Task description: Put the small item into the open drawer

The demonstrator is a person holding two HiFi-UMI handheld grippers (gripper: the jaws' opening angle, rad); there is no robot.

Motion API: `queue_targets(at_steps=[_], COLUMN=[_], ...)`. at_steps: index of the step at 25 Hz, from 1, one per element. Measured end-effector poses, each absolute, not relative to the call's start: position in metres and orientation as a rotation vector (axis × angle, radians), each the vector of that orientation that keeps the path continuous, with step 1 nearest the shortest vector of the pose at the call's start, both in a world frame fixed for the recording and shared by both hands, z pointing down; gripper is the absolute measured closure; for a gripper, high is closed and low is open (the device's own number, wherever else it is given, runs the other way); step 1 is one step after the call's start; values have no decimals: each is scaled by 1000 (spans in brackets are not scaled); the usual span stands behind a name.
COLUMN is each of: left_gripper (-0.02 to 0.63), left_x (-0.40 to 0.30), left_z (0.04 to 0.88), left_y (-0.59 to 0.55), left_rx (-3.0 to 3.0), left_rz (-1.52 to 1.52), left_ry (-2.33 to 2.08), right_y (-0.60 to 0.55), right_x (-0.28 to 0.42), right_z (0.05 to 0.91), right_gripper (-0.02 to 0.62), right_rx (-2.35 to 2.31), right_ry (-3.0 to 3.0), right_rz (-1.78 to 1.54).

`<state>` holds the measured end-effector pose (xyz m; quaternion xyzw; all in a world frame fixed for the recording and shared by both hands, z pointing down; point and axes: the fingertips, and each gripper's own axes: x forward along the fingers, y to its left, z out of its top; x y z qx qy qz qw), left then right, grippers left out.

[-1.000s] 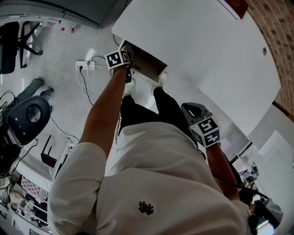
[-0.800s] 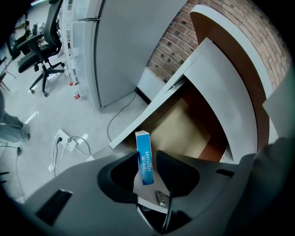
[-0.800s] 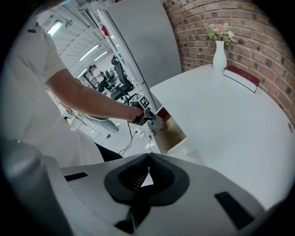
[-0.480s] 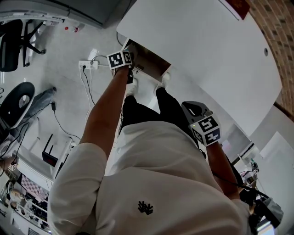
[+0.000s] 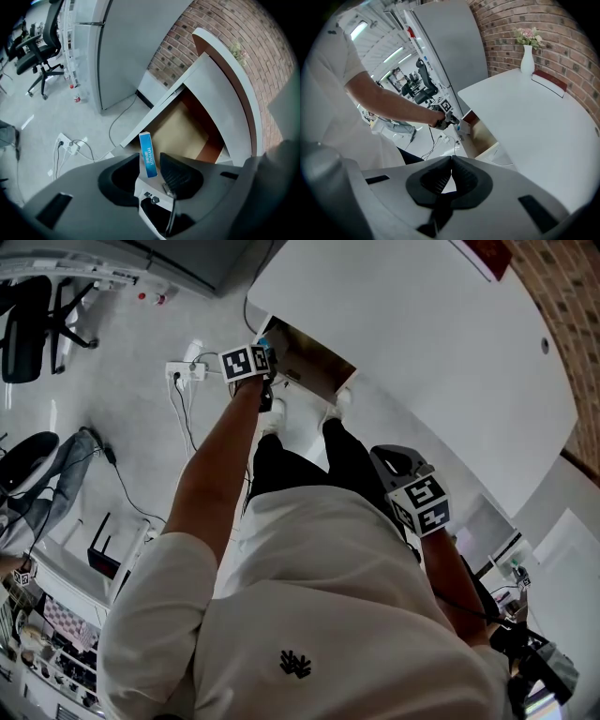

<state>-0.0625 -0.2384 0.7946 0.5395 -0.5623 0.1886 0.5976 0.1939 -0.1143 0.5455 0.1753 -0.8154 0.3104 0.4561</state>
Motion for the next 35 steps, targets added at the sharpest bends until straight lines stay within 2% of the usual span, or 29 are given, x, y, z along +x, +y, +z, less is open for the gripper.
queue_targets(at_steps=[9, 21, 35], left_gripper=[453, 453, 547], left_x=[-71, -75, -88], left_z=[761, 669, 573], left_y=[-214, -167, -104], left_rx=[1321, 1506, 1643], left_rz=[429, 447, 472], left_ry=[-1291, -1181, -1089], right_y=[-98, -75, -47], right_x=[169, 124, 91], right_z=[536, 506, 471], right_gripper=[566, 566, 566], right_rx=[442, 467, 585], right_ry=[-2060, -2147, -2189], right_rz=[735, 671, 618])
